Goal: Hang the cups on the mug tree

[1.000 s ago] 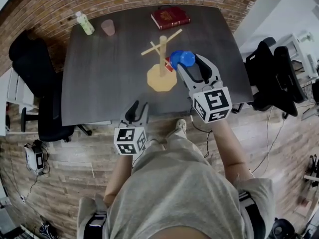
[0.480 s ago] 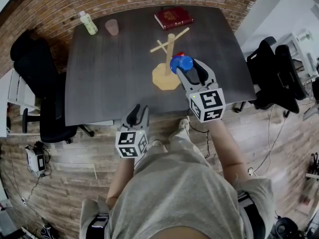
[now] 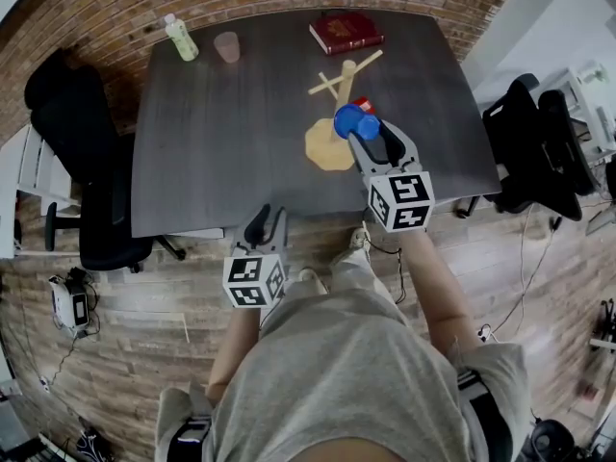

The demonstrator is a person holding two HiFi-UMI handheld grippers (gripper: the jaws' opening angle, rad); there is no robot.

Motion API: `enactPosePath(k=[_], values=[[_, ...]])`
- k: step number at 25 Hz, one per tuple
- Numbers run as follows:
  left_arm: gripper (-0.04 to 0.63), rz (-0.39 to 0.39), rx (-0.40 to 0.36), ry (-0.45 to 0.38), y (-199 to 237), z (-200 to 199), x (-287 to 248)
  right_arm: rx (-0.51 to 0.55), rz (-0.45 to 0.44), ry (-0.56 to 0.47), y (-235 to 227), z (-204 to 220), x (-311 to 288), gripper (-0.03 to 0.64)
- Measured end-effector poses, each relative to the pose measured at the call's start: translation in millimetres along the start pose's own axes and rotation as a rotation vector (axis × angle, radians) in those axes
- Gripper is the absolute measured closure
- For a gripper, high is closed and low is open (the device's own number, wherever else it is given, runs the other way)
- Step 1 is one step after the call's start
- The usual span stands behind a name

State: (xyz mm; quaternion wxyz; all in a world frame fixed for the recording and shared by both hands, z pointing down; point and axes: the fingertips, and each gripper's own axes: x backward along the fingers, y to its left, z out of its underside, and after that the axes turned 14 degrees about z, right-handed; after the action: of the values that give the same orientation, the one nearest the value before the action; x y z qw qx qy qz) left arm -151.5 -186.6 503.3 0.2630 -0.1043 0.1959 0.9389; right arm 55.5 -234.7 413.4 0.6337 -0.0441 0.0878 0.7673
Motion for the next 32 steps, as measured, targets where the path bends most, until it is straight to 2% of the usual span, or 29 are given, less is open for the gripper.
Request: enactPosePath(k=[14, 21, 24, 32], values=[[0.477, 0.022, 0.001, 0.015, 8.9, 11.9, 23.0, -0.028, 0.06, 0.017, 8.6, 16.6, 21.8, 0.357], [0.477, 0.025, 0.018, 0.01, 4.9, 14.2, 20.8, -0.037, 0.028, 0.031, 18.9, 26.7, 51.9, 0.363], [0.479, 0.027, 0.013, 0.005, -0.3, 14.7, 18.2, -0.02, -0.01, 0.035, 27.1, 31.4, 65.7, 0.451], [0.482, 0.006, 0.009, -0.007, -29.5, 27.6, 24.3, -0.001, -0.077, 0.059, 34.3, 56.2, 112.1, 0.618]])
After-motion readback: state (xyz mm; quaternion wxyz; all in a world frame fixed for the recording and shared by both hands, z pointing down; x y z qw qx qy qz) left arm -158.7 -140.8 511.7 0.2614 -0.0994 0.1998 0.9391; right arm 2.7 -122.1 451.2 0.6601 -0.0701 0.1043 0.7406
